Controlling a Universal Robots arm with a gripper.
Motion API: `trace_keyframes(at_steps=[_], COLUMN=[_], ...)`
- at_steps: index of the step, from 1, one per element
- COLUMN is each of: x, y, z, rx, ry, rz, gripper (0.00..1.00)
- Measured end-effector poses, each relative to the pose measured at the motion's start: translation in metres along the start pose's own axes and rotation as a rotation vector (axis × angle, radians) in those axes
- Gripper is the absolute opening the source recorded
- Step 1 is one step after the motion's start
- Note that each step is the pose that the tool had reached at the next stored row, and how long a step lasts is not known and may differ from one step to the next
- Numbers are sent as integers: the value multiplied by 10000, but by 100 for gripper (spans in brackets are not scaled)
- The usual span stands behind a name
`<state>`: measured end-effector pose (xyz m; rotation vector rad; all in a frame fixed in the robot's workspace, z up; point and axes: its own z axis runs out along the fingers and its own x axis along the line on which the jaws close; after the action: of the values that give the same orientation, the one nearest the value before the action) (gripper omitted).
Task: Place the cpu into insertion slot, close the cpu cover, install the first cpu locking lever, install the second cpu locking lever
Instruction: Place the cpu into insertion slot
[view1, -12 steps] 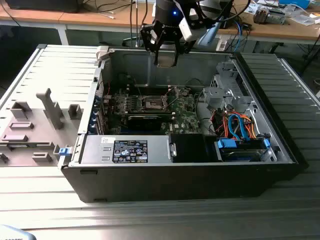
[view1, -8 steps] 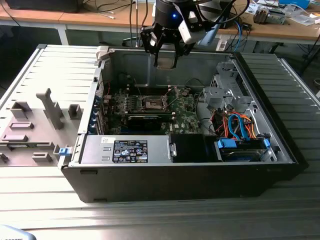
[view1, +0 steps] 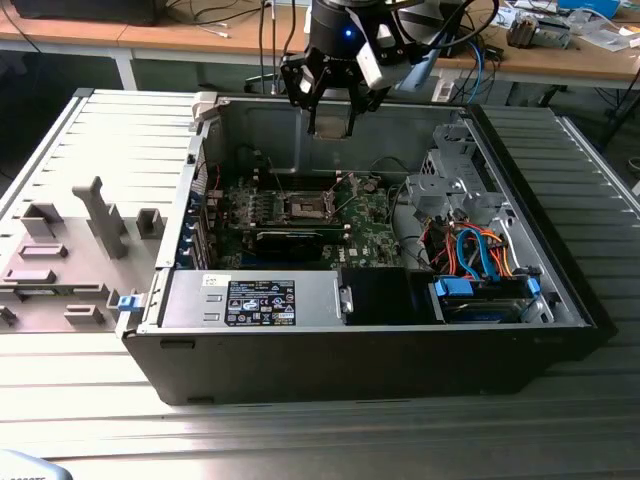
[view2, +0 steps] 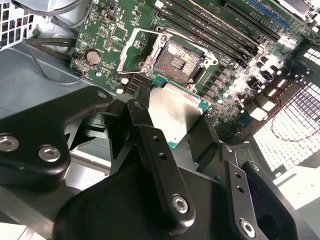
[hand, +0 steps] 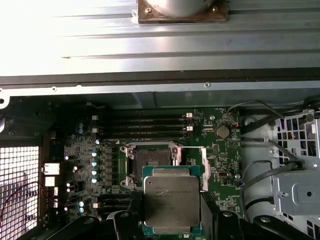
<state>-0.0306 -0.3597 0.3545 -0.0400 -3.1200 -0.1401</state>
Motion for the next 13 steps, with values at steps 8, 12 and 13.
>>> trace_keyframes(at_steps=[8, 12, 13], x=[5, 4, 4], y=[-11, -12, -13], z=[118, 128, 131], rx=[-1, 1, 0], ry=[0, 0, 0], rz=[0, 0, 0], gripper=[55, 55, 55])
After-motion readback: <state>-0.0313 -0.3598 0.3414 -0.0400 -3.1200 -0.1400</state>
